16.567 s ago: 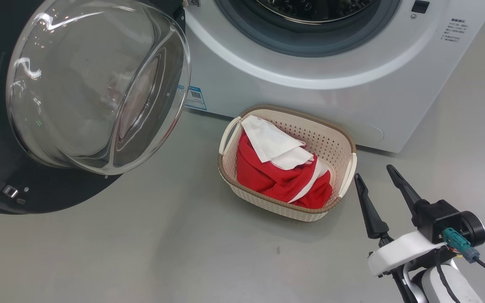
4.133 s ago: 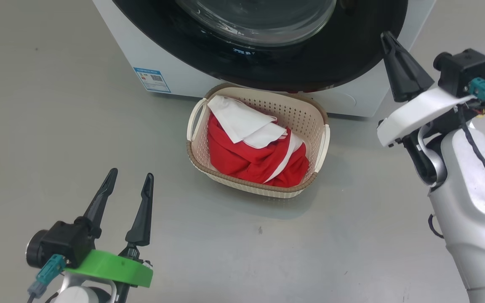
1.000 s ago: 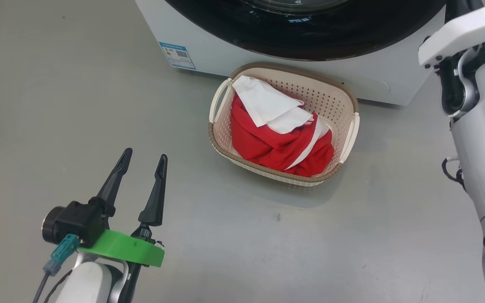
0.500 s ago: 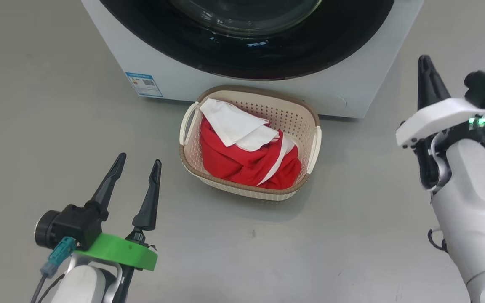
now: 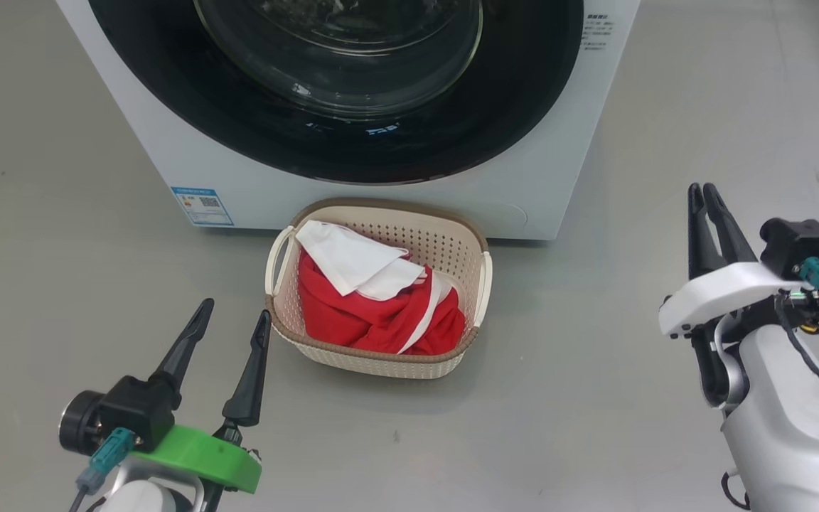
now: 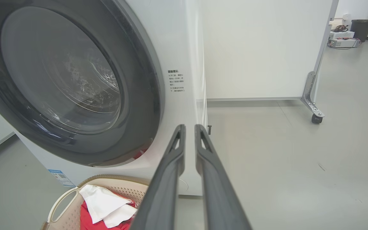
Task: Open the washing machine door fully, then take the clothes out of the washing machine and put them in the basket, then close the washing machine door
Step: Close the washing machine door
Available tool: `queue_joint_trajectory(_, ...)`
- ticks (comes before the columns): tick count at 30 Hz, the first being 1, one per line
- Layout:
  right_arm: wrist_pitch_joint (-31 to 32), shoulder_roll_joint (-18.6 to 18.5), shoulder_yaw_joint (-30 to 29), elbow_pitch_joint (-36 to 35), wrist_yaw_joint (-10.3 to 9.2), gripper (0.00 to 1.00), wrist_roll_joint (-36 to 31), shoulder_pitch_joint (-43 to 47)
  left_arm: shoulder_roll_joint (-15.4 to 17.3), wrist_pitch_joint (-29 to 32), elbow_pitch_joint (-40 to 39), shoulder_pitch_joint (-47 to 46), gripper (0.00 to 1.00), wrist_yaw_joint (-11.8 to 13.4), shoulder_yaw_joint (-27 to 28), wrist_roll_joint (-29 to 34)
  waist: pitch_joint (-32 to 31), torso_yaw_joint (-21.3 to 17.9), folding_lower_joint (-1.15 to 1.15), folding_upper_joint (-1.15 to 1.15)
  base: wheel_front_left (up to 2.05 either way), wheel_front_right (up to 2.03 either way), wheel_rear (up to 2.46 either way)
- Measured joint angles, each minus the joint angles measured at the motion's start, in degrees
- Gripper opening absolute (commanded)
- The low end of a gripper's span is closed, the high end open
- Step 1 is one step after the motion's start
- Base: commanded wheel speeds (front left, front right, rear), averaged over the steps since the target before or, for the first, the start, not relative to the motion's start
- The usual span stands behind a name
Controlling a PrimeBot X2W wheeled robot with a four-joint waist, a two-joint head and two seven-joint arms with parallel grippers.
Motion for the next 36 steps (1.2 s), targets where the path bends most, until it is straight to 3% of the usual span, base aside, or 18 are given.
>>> queue_joint_trajectory(16, 0.00, 2.53, -0.90, -9.46, -3.81, 1.00, -1.45, 14.51, 0.16, 1.45, -0.55, 3.84, 1.00, 0.76, -0.44, -0.01, -6.17, -4.25, 0.00, 0.00, 0.00, 0.00, 0.00)
queue_joint_trajectory(36, 0.01, 3.35, -0.44, -17.49, -6.39, 1.00, -2.36, 25.13, 0.60, 3.45, -1.58, 6.23, 1.00, 1.97, -0.44, -0.01, -9.31, -5.78, 0.00, 0.00, 0.00, 0.00, 0.00)
